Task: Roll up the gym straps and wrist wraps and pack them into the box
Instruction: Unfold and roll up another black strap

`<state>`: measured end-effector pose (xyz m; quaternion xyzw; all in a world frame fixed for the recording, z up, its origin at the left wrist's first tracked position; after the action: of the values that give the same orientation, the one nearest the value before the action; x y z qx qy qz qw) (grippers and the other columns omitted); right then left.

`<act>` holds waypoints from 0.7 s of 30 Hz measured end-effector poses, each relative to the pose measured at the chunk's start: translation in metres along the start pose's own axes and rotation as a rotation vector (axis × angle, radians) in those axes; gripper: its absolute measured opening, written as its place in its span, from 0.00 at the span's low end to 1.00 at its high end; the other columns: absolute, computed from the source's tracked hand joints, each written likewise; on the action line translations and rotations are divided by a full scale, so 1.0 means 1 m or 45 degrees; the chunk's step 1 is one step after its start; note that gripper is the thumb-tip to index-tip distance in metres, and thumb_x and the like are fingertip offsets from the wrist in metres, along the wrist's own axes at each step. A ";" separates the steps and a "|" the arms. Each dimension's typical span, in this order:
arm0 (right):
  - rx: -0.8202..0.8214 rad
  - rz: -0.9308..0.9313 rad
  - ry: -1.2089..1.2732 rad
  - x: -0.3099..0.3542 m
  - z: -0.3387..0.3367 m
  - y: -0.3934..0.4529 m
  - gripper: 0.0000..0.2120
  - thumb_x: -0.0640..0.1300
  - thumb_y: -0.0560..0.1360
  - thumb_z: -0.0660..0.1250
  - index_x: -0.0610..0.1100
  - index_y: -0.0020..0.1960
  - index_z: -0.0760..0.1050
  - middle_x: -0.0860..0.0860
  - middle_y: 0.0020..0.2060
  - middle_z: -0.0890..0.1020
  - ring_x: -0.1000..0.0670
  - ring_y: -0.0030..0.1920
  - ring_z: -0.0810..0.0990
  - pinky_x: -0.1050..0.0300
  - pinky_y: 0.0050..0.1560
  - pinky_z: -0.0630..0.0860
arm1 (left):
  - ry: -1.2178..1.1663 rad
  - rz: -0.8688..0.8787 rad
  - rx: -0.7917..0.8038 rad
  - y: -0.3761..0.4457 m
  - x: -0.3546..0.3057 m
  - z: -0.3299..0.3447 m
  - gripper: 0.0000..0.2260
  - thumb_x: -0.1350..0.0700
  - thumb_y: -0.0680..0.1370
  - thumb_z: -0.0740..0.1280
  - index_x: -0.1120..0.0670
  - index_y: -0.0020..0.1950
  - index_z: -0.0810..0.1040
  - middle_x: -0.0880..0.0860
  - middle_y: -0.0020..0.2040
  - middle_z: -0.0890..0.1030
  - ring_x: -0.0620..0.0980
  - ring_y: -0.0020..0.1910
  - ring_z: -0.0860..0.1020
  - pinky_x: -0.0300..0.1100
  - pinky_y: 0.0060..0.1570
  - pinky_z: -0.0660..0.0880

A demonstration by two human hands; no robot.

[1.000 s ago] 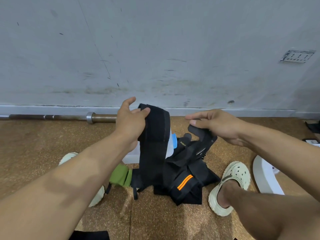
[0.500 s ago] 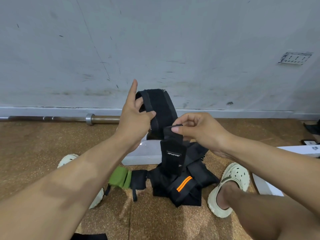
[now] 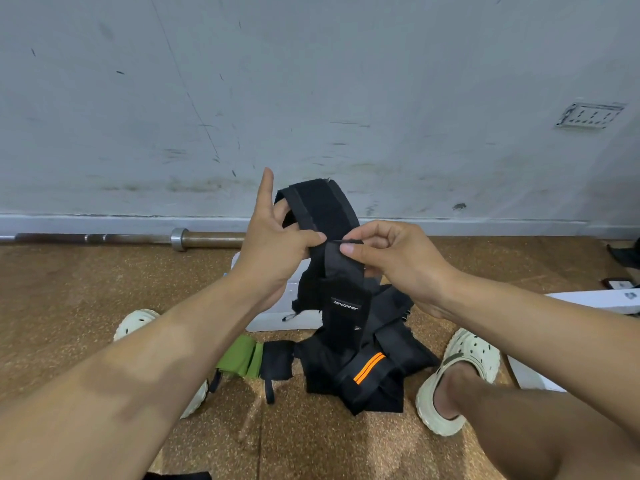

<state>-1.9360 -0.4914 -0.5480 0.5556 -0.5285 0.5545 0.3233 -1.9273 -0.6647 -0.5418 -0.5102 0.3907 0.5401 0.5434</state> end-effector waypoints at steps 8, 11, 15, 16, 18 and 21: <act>-0.048 0.007 -0.056 -0.003 -0.004 0.001 0.05 0.43 0.74 0.78 0.47 0.49 0.85 0.43 0.45 0.88 0.48 0.46 0.86 0.43 0.57 0.82 | 0.026 -0.001 0.062 -0.004 0.003 0.008 0.55 0.77 0.72 0.71 0.40 0.83 0.43 0.48 0.69 0.78 0.49 0.56 0.85 0.47 0.50 0.83; -0.063 0.020 -0.066 -0.006 -0.006 0.002 0.06 0.44 0.73 0.78 0.47 0.49 0.85 0.43 0.46 0.88 0.43 0.50 0.87 0.41 0.58 0.82 | 0.059 0.005 0.089 -0.005 0.003 0.010 0.58 0.77 0.70 0.73 0.40 0.83 0.42 0.47 0.71 0.76 0.51 0.59 0.84 0.50 0.56 0.82; -0.120 0.024 -0.071 -0.007 -0.012 0.001 0.13 0.45 0.71 0.80 0.46 0.52 0.81 0.41 0.45 0.87 0.46 0.45 0.87 0.47 0.51 0.84 | 0.095 0.011 0.095 -0.007 0.003 0.012 0.57 0.78 0.71 0.72 0.40 0.83 0.41 0.47 0.71 0.76 0.50 0.59 0.84 0.49 0.58 0.81; -0.147 0.022 -0.083 -0.006 -0.015 0.001 0.16 0.46 0.70 0.81 0.47 0.54 0.80 0.43 0.45 0.87 0.48 0.44 0.86 0.50 0.48 0.84 | 0.093 0.010 0.094 -0.007 0.003 0.012 0.57 0.78 0.71 0.72 0.40 0.83 0.41 0.46 0.70 0.77 0.50 0.59 0.84 0.49 0.58 0.81; -0.179 0.030 -0.158 -0.004 -0.021 0.004 0.22 0.49 0.68 0.83 0.48 0.57 0.78 0.48 0.47 0.83 0.50 0.44 0.85 0.54 0.45 0.83 | 0.083 0.005 0.092 -0.007 0.001 0.012 0.57 0.78 0.72 0.71 0.40 0.83 0.41 0.45 0.68 0.78 0.50 0.58 0.84 0.49 0.58 0.81; -0.002 0.126 -0.191 -0.010 -0.016 0.008 0.18 0.51 0.70 0.80 0.45 0.57 0.83 0.48 0.49 0.87 0.50 0.48 0.87 0.56 0.51 0.80 | 0.056 -0.022 0.099 -0.007 0.000 0.012 0.55 0.77 0.73 0.70 0.39 0.82 0.41 0.44 0.66 0.79 0.51 0.56 0.85 0.47 0.54 0.82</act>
<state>-1.9461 -0.4762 -0.5570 0.5687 -0.5784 0.5262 0.2554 -1.9216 -0.6524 -0.5386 -0.5037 0.4188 0.5084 0.5589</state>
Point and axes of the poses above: each hand's wrist, its own y-axis towards the middle knuckle, its own z-axis out of the palm, x = y × z, the point moved 10 cm from there along y, towards the middle knuckle
